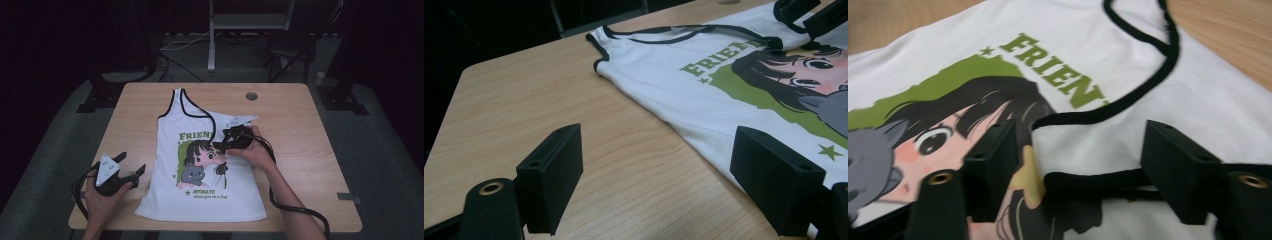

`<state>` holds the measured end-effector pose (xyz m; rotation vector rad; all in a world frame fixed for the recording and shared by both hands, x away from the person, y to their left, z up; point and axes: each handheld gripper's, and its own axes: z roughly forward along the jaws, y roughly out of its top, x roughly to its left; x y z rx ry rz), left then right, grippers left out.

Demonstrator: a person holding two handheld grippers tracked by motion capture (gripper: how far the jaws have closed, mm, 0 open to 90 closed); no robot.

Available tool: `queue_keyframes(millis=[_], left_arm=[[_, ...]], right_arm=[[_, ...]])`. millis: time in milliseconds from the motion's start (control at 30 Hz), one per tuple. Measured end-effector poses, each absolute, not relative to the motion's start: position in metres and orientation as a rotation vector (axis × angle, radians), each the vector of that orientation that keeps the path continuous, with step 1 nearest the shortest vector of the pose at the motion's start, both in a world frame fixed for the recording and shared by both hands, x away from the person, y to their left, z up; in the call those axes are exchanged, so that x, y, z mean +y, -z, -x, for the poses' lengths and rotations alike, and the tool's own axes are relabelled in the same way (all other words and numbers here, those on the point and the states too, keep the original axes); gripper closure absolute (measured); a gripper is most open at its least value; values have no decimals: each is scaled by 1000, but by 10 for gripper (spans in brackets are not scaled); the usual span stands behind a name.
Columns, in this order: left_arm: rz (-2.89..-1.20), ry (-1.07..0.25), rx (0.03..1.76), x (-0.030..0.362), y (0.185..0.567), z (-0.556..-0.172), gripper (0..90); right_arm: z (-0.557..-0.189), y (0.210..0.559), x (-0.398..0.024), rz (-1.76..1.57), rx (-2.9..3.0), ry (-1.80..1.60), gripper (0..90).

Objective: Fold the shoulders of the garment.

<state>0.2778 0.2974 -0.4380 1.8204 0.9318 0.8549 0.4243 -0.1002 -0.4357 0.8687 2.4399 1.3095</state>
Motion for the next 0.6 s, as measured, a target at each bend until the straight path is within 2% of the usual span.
queue_keyframes(millis=[67,267,367,600], left_arm=[[-1820,-854,933,298,438,-278,210],[-1820,-855,935,298,438,-278,210],[-1820,-854,935,298,438,-278,210],[-1812,-853,938,298,438,-278,210]], right_arm=[[-424,436,-100,-910,2407,-1305,225],[-421,436,-102,-984,2353,-1296,187],[-420,434,-102,-1010,2326,-1287,137],[-413,428,-102,-1002,2302,-1292,136]])
